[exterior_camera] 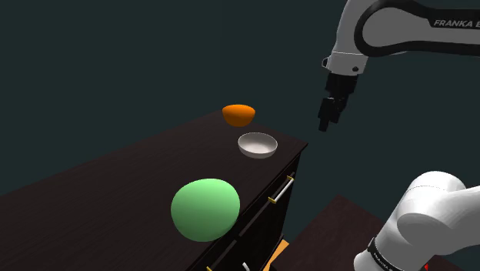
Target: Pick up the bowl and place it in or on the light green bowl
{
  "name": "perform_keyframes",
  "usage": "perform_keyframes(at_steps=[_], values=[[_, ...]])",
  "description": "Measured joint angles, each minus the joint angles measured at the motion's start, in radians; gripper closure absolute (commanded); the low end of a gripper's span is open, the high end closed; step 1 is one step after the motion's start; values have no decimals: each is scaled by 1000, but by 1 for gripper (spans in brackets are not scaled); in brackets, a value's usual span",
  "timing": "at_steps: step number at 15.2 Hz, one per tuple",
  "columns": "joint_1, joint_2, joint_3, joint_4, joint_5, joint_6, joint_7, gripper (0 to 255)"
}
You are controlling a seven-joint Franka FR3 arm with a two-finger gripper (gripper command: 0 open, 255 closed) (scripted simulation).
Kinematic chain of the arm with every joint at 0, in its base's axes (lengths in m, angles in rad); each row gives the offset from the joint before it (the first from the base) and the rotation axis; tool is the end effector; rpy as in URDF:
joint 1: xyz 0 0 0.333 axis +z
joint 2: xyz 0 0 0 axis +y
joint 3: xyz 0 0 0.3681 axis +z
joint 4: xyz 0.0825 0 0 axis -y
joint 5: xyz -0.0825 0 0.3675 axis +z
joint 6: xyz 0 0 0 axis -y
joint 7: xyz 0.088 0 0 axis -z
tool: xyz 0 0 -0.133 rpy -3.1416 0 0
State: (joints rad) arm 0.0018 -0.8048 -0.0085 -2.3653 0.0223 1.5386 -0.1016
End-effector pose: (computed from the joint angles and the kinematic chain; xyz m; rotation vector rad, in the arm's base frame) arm 0.2436 0.0004 0.5991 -3.1082 -0.1525 0.0317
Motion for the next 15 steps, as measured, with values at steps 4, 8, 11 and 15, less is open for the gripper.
perform_keyframes(at_steps=[4,8,11,15], values=[[-3,57,-20,0,-5,59,-22,0],[-9,175,-60,13,-13,169,-69,0],[-9,281,-86,33,-8,258,-102,0],[-11,430,-127,97,5,347,-159,0]])
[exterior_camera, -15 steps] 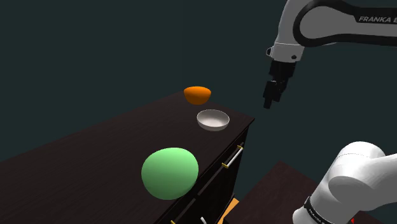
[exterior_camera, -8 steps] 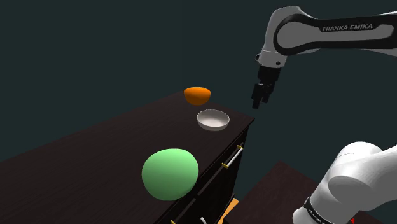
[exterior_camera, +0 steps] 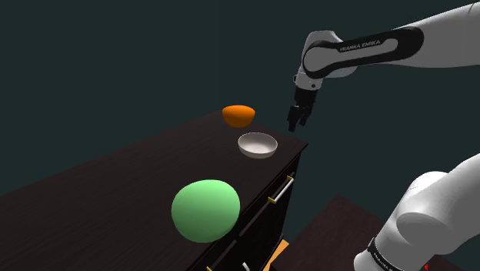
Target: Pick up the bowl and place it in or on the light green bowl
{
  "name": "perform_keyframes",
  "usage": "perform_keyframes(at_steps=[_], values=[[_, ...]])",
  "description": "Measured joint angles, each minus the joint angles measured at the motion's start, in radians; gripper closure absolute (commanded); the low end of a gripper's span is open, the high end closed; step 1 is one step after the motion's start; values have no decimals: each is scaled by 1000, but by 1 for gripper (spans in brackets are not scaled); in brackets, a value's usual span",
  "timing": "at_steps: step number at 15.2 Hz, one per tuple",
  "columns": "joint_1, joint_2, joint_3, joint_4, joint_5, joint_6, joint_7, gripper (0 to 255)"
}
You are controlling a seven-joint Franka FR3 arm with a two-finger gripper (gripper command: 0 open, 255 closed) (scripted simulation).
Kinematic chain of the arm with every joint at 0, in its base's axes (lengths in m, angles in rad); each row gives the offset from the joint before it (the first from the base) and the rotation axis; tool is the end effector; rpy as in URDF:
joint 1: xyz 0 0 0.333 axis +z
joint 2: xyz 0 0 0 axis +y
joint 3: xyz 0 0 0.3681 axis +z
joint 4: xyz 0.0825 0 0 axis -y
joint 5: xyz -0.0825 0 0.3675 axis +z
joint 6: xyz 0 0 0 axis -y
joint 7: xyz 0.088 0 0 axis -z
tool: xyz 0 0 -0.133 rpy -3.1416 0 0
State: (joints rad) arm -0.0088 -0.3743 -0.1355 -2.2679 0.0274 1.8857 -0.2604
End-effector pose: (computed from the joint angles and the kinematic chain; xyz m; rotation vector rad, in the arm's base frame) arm 0.3998 -0.0615 0.5324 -3.0602 -0.1793 -0.0058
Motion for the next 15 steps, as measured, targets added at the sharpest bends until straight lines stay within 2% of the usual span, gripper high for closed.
perform_keyframes(at_steps=[8,15], values=[[-2,297,-57,169,73,127,-115,0],[-34,571,-77,399,168,159,-220,0]])
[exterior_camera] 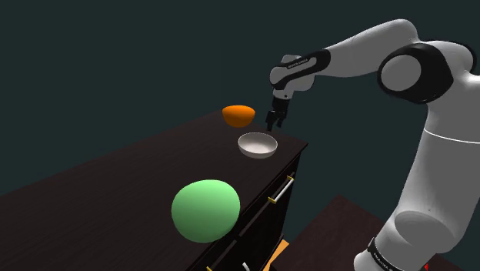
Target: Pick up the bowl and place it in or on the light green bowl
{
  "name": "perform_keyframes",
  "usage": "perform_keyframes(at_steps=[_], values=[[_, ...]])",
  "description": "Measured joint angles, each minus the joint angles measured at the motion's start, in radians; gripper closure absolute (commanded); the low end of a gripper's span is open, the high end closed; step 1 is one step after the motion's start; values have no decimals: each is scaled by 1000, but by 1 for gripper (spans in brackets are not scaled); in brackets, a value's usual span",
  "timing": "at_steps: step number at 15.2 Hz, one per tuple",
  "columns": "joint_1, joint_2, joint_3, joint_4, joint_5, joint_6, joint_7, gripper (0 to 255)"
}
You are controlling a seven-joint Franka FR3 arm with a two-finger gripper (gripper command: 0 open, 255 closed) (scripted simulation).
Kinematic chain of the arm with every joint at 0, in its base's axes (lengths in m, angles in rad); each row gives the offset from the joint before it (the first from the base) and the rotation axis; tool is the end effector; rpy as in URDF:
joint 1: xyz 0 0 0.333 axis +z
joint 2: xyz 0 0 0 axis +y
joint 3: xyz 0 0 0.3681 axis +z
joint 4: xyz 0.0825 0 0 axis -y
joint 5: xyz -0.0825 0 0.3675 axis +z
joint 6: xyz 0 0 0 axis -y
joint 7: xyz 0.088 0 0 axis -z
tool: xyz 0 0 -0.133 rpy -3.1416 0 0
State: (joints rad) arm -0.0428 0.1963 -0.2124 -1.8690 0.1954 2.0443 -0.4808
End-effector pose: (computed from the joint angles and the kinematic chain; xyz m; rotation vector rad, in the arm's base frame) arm 0.5868 -0.1302 0.4445 -3.0054 -0.2086 -0.0505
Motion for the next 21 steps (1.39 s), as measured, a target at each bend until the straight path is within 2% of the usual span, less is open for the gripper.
perform_keyframes(at_steps=[2,4,9,16,17,21], values=[[-9,78,4,70,25,5,-17,0],[-15,114,6,96,37,14,-29,0],[-13,147,13,71,51,71,-37,0],[-13,161,16,71,56,86,-39,0],[-13,161,16,71,56,86,-39,255],[-13,161,16,71,56,86,-39,255]])
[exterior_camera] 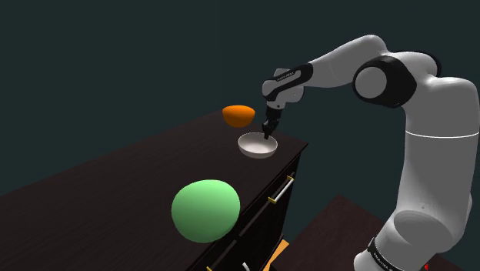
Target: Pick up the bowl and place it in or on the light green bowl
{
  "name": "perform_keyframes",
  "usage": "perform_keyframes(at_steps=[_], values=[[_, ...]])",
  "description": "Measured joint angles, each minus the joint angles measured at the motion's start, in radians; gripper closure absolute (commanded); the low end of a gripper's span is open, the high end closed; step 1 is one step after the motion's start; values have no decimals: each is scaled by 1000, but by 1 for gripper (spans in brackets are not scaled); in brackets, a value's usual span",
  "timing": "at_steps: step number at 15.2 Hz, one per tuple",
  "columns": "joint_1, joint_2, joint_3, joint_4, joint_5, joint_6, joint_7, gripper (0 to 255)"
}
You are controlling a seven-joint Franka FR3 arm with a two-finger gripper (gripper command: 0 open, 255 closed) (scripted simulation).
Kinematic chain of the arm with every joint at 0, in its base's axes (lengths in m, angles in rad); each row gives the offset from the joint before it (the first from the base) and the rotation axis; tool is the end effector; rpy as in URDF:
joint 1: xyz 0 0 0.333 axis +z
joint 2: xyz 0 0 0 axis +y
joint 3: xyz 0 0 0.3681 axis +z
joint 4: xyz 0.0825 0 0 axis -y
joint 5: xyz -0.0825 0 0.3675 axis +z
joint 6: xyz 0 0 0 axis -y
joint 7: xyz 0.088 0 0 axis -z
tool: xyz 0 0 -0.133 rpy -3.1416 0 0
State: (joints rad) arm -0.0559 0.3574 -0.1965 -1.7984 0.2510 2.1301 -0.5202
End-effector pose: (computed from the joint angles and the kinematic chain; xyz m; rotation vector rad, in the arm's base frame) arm 0.6296 -0.1337 0.3842 -2.9949 -0.2160 -0.0595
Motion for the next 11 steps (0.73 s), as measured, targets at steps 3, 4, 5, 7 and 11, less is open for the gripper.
perform_keyframes(at_steps=[3,4,5,7,11], values=[[0,0,0,0,0,0,0,255],[0,0,0,0,0,0,0,255],[0,0,0,0,0,0,0,255],[0,-4,-1,2,-2,-5,2,255],[1,-25,-4,19,-10,-43,11,255]])
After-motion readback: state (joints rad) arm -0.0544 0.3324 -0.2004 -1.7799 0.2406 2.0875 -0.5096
